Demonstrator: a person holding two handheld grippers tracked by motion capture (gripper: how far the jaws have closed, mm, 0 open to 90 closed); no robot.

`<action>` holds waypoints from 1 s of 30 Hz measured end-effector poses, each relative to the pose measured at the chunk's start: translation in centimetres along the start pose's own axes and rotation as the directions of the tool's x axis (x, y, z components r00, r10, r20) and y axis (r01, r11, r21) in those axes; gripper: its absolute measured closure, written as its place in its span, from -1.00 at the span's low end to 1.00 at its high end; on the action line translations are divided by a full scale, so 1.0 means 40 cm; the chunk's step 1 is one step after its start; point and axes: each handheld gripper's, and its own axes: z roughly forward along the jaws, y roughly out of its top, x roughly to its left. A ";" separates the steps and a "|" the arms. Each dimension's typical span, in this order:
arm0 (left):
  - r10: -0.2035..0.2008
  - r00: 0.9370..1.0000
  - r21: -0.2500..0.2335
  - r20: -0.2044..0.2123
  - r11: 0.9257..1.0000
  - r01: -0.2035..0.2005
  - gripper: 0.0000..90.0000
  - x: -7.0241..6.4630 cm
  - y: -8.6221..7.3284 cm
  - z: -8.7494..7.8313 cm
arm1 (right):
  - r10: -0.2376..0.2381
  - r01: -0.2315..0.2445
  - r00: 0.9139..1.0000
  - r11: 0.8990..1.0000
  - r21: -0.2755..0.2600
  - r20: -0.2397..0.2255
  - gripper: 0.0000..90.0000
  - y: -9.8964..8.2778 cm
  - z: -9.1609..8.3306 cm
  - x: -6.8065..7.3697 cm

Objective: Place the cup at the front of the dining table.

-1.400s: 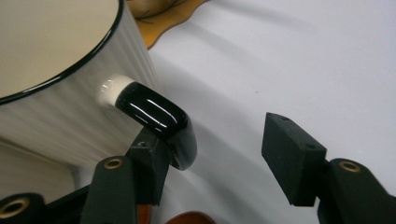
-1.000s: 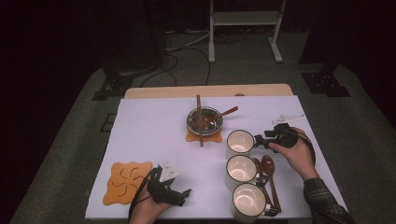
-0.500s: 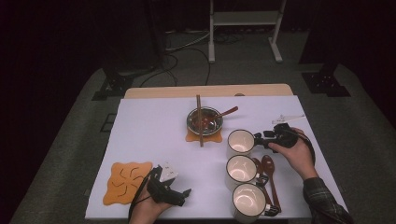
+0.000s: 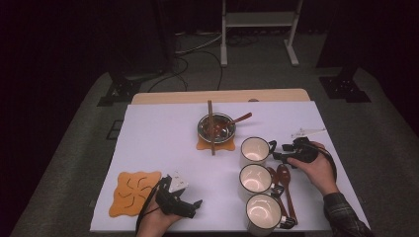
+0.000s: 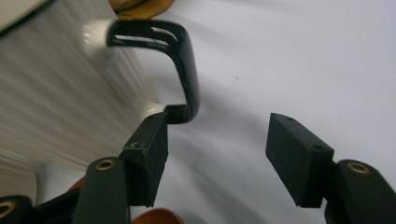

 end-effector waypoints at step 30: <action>0.000 1.000 0.000 0.000 1.000 0.000 -0.99 0.000 0.000 0.000 | -0.104 0.099 0.990 0.993 0.057 0.097 -0.11 -0.028 0.018 0.009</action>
